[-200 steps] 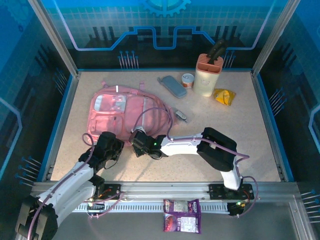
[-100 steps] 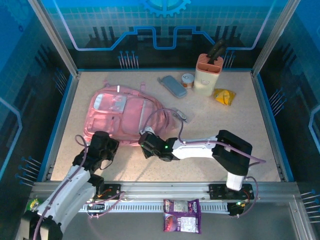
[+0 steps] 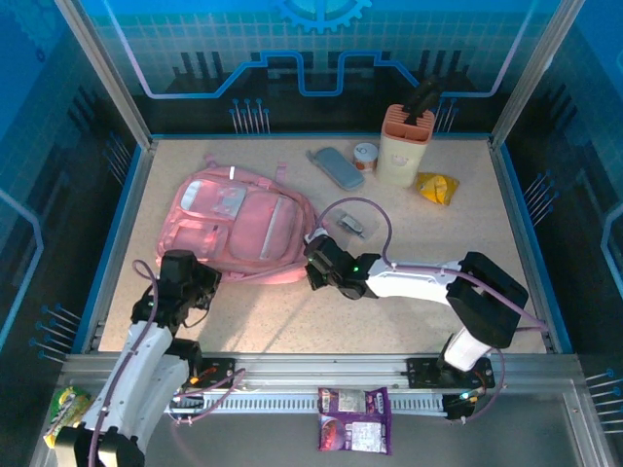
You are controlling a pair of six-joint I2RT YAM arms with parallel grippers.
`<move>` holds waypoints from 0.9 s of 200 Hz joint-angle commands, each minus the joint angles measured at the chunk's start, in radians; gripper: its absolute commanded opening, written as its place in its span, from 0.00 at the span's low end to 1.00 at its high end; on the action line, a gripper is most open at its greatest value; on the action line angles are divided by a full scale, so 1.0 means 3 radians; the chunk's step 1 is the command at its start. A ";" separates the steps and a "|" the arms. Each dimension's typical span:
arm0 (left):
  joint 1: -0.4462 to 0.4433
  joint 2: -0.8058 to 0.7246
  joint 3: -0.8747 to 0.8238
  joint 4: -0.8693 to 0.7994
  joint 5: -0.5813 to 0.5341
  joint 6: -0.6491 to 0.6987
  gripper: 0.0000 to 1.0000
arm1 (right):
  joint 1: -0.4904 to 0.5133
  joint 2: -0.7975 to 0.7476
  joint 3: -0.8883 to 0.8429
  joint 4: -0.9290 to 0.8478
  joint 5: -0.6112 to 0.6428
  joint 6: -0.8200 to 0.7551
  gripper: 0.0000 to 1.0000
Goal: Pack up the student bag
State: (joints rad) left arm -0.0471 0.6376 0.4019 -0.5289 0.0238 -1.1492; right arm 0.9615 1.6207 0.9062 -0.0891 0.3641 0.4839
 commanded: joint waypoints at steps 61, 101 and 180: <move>0.0707 0.0771 0.0511 0.0324 0.0193 0.0930 0.00 | 0.0576 0.0016 0.0015 -0.0050 -0.0358 -0.0423 0.00; 0.0790 0.1296 0.0688 0.0787 0.0437 0.1010 0.04 | 0.0740 0.0459 0.0495 0.0161 -0.0661 -0.0267 0.00; 0.0856 0.1465 0.0748 0.0540 0.0570 0.1377 0.60 | 0.0739 0.0575 0.0618 -0.0082 -0.0478 -0.0148 0.00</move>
State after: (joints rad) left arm 0.2077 1.1355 0.6380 -0.3683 0.1368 -0.7685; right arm 1.1728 1.7847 1.0756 -0.0822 0.2081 0.4179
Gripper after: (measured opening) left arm 0.564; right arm 0.063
